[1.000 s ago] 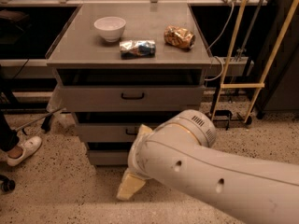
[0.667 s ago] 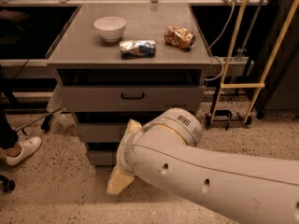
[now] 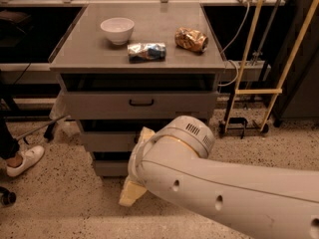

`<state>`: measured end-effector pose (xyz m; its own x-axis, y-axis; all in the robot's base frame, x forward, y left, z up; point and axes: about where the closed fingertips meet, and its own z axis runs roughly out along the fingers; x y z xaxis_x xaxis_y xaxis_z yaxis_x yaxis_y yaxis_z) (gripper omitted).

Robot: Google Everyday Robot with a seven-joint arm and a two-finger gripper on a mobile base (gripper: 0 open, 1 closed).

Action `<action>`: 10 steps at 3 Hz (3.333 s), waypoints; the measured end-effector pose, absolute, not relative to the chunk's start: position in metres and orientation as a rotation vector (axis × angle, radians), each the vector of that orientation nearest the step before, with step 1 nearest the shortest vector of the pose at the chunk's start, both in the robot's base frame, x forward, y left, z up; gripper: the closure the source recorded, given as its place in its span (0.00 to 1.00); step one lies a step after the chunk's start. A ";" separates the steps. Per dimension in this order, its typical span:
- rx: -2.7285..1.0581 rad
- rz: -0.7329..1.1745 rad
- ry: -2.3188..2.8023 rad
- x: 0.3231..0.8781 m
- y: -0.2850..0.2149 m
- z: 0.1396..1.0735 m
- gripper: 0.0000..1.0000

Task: Open middle drawer

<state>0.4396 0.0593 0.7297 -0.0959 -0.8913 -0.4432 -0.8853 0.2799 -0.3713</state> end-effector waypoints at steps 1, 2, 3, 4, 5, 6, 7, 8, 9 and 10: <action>-1.649 -0.091 2.121 0.452 0.027 0.664 0.00; -1.668 -0.194 2.305 0.490 0.002 0.591 0.00; -1.653 -0.252 2.372 0.502 -0.018 0.558 0.00; -1.653 -0.252 2.372 0.502 -0.018 0.558 0.00; -1.662 -0.332 2.366 0.522 -0.021 0.546 0.00; -1.743 -0.482 2.314 0.582 -0.010 0.517 0.00; -1.793 -0.557 2.278 0.646 0.002 0.489 0.00; -1.800 -0.554 2.295 0.696 -0.004 0.467 0.00; -1.773 -0.541 2.256 0.724 0.013 0.482 0.00; -1.779 -0.544 2.265 0.717 0.009 0.478 0.00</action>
Offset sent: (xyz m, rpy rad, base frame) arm 0.2008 -0.1348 -0.2033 -0.5579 -0.0698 -0.4231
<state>0.7172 0.0092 0.4777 -0.2492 -0.9665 0.0615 -0.8891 0.2032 -0.4100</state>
